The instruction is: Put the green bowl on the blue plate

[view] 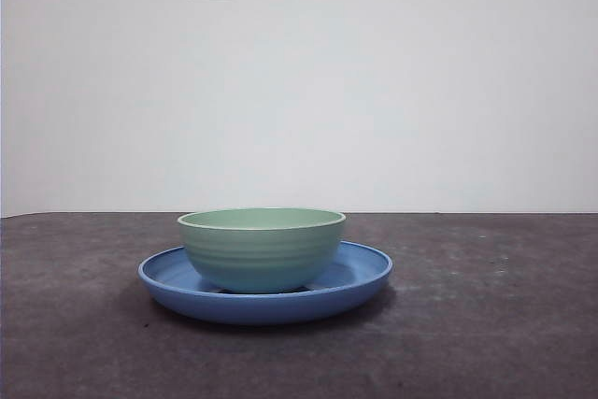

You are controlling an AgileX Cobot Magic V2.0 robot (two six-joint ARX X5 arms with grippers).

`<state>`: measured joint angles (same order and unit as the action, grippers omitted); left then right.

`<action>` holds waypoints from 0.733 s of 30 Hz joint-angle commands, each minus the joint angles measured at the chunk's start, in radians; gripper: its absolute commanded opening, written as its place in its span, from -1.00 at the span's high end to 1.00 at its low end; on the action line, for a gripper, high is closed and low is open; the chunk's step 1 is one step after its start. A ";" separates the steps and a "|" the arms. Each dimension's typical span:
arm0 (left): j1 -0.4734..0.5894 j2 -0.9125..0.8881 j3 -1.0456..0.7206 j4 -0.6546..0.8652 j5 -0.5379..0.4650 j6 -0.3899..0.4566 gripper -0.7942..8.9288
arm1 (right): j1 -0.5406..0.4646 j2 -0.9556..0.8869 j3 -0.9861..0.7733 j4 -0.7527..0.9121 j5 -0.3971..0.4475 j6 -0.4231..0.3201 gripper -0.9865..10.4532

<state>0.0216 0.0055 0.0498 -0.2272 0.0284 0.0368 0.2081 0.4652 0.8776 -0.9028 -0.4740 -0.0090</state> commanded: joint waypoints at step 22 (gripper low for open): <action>0.000 -0.002 -0.019 -0.011 0.006 0.011 0.80 | -0.267 -0.402 -0.790 0.775 0.422 -0.043 0.77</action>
<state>0.0216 0.0055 0.0498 -0.2272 0.0288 0.0372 -0.0582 0.0692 0.0967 -0.1394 -0.0715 -0.0692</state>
